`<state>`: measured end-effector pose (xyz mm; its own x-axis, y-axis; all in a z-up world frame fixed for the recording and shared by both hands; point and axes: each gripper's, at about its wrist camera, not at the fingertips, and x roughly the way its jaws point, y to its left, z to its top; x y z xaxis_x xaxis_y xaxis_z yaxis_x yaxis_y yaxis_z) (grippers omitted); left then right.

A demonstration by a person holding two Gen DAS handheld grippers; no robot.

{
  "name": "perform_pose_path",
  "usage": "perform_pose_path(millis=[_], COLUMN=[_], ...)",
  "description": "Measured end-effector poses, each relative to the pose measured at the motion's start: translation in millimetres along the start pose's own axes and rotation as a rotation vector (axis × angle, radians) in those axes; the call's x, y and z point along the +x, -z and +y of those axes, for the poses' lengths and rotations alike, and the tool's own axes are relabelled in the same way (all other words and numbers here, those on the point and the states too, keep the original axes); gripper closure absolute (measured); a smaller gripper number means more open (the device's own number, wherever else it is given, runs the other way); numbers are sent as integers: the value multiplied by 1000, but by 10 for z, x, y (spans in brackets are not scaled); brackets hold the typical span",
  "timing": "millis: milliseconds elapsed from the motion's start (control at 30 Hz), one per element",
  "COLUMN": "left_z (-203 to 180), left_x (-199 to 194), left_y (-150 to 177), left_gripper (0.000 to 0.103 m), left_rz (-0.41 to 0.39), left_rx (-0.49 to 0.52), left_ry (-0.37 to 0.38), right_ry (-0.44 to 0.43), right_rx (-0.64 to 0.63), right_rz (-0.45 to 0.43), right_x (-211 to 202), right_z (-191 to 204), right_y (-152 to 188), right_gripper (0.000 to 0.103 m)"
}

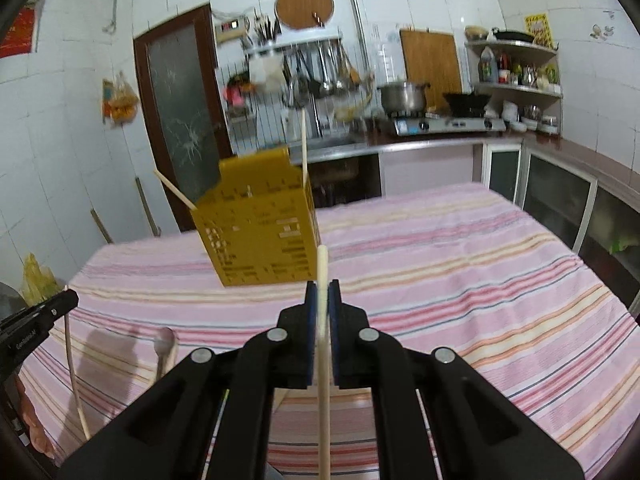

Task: Organize utensils
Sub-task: 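Lift the held chopsticks and carry both tools toward the yellow holder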

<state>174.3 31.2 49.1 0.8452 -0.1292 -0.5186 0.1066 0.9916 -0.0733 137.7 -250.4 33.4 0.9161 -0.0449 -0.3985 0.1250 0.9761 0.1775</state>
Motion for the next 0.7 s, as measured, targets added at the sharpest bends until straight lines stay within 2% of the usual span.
perform_pose_path(millis=[300,700], left_z=[-100,-127], left_x=[-309,-527], left_y=[90,158], left_gripper=[99,99], left_rz=[-121,-194], left_rx=[45,68], left_ry=[-35,-13], right_ry=[13,4], right_rx=[-50,-73], right_rz=[-146,-211], right_x=[-373,-611], right_z=[75,132], right_y=[68,111], right_gripper=[97,97])
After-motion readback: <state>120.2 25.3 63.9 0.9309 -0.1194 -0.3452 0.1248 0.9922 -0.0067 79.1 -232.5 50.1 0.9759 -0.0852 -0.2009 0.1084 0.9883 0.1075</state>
